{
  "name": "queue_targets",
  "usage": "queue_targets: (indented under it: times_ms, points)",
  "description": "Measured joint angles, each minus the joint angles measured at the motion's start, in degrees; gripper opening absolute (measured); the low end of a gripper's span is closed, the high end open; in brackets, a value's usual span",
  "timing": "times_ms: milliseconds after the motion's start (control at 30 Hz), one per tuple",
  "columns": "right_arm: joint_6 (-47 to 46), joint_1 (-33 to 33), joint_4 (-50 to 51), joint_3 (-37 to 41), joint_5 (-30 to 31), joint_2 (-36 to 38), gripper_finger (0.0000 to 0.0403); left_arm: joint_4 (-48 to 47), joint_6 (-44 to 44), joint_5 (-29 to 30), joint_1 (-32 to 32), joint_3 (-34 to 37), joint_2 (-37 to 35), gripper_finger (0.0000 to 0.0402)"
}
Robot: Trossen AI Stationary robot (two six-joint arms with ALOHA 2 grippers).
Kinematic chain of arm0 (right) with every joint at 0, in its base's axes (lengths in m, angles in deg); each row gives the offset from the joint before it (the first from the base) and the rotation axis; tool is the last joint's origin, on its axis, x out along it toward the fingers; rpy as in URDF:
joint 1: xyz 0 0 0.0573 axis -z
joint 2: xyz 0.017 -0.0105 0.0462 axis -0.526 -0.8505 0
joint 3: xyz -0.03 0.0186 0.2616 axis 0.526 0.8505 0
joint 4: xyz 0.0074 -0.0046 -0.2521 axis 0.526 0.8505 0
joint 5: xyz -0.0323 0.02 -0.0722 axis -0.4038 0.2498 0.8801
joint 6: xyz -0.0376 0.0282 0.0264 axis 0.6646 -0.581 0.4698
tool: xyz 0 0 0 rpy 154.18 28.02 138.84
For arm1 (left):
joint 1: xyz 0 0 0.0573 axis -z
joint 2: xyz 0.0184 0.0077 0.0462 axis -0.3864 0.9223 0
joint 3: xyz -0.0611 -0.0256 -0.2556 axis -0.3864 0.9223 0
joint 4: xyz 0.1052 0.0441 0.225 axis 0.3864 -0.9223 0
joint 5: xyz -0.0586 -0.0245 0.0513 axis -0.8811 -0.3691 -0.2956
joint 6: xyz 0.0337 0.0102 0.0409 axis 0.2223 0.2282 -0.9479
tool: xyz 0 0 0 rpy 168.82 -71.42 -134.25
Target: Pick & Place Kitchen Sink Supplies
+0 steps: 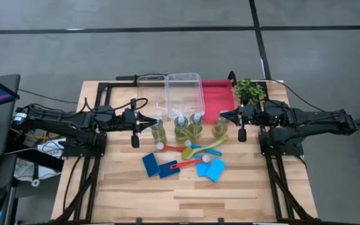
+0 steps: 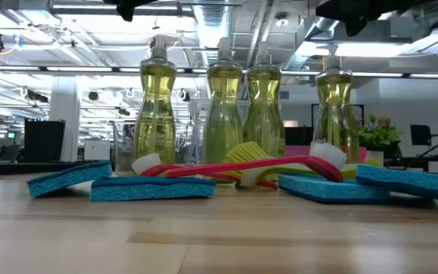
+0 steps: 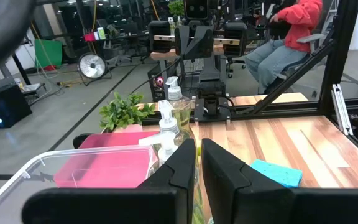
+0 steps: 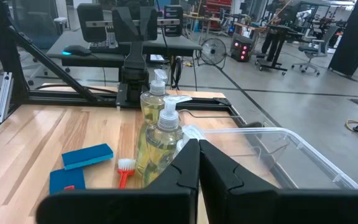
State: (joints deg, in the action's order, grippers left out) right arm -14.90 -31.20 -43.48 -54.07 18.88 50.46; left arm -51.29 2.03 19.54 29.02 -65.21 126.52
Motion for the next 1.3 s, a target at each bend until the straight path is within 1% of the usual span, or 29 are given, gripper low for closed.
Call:
queue_targets:
  times_ms: [567, 733, 800, 867, 933, 1000, 1100, 1300]
  points:
    - [0.0, 0.0, 0.0, 0.0, 0.0, 0.0, 0.0000, 0.1, 0.0, 0.0, 0.0, 0.0, 0.0, 0.0030]
    - [0.0, 0.0, 0.0, 0.0, 0.0, 0.0, 0.0000, 6.7, 0.0, 0.0, 0.0, 0.0, -0.1, 0.0030]
    - [0.0, 0.0, 0.0, 0.0, 0.0, 0.0, 0.0000, 6.7, 0.5, 0.0, 0.1, 0.0, -0.3, 0.0030]
    - [0.0, 0.0, 0.0, 0.0, 0.0, 0.0, 0.0000, 5.1, 1.3, 0.0, 0.2, 0.0, -0.6, 0.0030]
    - [0.0, 0.0, 0.0, 0.0, 0.0, 0.0, 0.0000, 0.6, 1.3, 0.0, 0.3, 0.0, -1.5, 0.0030]
    - [0.0, 0.0, 0.0, 0.0, 0.0, 0.0, 0.0000, -1.5, 1.2, 0.6, 0.0, 0.0, -2.9, 0.0030]
    - [0.0, 0.0, 0.0, 0.0, 0.0, 0.0, 0.0000, -4.7, 2.6, 2.6, 0.0, 0.0, -7.0, 0.0030]
    - [0.0, 0.0, -1.2, 0.0, 0.0, 0.0, 0.0000, -17.0, 7.8, 1.6, 0.2, 0.0, -14.7, 0.0030]
